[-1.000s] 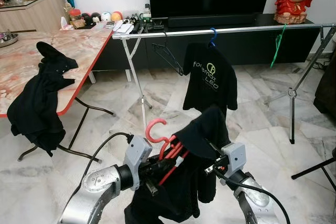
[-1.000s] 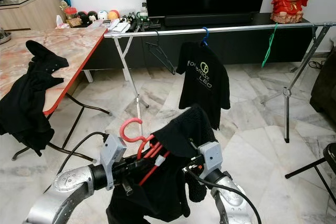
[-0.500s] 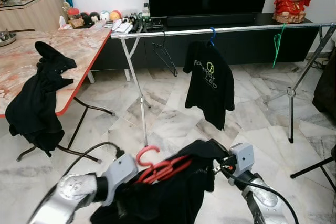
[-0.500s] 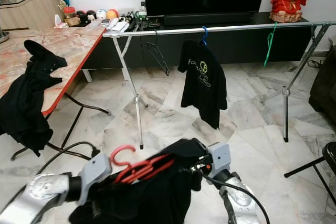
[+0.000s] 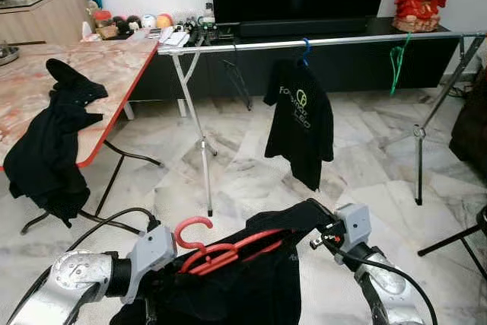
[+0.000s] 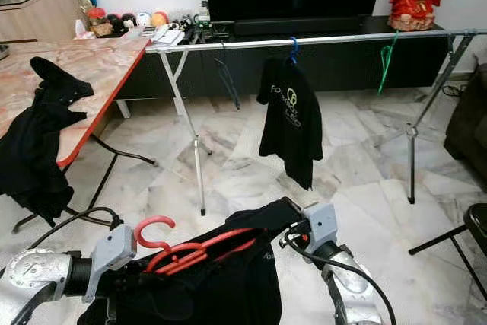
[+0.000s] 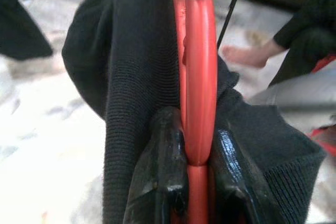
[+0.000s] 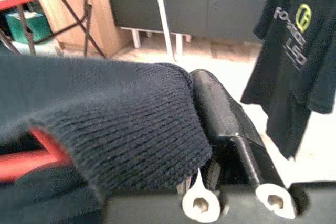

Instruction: Hang hanger

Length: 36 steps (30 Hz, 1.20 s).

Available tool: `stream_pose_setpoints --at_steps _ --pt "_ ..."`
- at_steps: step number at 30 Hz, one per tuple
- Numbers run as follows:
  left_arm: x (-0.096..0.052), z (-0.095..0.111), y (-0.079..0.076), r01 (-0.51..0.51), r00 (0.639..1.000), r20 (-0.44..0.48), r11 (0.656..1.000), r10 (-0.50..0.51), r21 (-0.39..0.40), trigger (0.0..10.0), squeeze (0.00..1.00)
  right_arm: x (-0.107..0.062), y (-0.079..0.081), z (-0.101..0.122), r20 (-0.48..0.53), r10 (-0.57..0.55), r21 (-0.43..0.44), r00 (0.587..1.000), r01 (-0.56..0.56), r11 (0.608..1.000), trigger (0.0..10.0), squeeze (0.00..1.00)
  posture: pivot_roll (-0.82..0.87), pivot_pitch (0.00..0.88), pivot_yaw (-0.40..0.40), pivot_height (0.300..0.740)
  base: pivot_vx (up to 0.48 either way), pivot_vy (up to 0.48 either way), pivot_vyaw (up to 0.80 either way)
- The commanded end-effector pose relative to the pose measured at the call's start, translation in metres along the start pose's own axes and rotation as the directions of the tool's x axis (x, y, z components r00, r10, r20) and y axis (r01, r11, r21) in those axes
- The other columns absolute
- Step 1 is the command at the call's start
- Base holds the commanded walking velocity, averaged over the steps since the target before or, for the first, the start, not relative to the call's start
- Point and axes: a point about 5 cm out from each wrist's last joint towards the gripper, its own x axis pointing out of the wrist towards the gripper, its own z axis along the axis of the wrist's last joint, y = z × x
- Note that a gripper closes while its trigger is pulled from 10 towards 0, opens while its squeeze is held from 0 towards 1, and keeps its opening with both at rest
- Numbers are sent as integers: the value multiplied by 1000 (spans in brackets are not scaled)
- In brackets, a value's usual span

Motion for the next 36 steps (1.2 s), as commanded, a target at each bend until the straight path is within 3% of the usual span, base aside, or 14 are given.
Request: stream_pose_setpoints --at_steps 1,4,8,10,12,15,19,21,24,28,31,34,35,36 --pt "-11 -1 0 6 1000 -26 1000 -6 0 10000 0 -2 -12 6 31 -63 -3 998 64 998 0 0 29 58 20 740 0 0 0" --pt "-17 -4 -6 55 998 -40 998 -56 -11 10000 0 -3 -13 5 15 -67 -9 998 67 998 0 0 26 58 19 740 0 0 0" --pt "-20 3 -7 72 997 39 997 -71 -29 10000 0 -4 -15 3 4 -71 -8 997 71 997 0 0 29 57 19 740 0 0 0" --pt "-19 7 -4 47 995 93 998 -42 -50 10000 0 -4 -15 3 2 -69 -8 998 69 998 0 0 28 57 18 740 0 0 0" --pt "-18 8 2 -12 997 81 999 15 -40 10000 0 -4 -14 2 3 -68 -7 998 68 998 0 0 28 59 17 740 0 0 0" --pt "-10 7 15 -126 987 99 992 127 -18 10000 0 -4 -10 0 -2 -60 -1 998 60 998 0 0 27 59 18 740 0 0 0" --pt "-2 10 22 -198 969 146 980 201 -35 10000 0 -4 -7 -2 -2 -52 2 999 52 999 0 0 26 61 19 740 0 0 0" --pt "6 13 28 -249 940 208 960 271 -127 10000 0 -3 -4 -2 -1 -49 6 999 49 999 0 0 23 59 21 740 0 0 0" --pt "11 15 27 -243 931 239 958 275 -152 10000 0 -2 -3 -3 0 -47 9 999 47 999 0 0 23 60 21 740 0 0 0" --pt "31 25 22 -211 914 314 962 257 -173 10000 0 -1 2 -5 -4 -21 19 1000 21 1000 0 0 25 62 23 740 0 0 0" --pt "52 45 14 -99 865 450 955 221 -278 10000 0 1 13 -8 -15 45 42 999 -45 998 0 0 23 62 24 740 0 0 0" --pt "67 66 10 -26 802 556 942 219 -333 10000 0 2 24 -11 -26 110 58 994 -109 992 0 0 24 66 27 740 0 0 0" --pt "67 66 10 -26 802 556 942 219 -333 10000 0 2 24 -11 -26 110 58 994 -109 992 0 0 24 66 27 740 0 0 0" --pt "74 78 12 -44 759 601 941 250 -335 10000 0 2 29 -13 -26 130 62 991 -128 990 0 0 22 67 30 740 0 0 0"
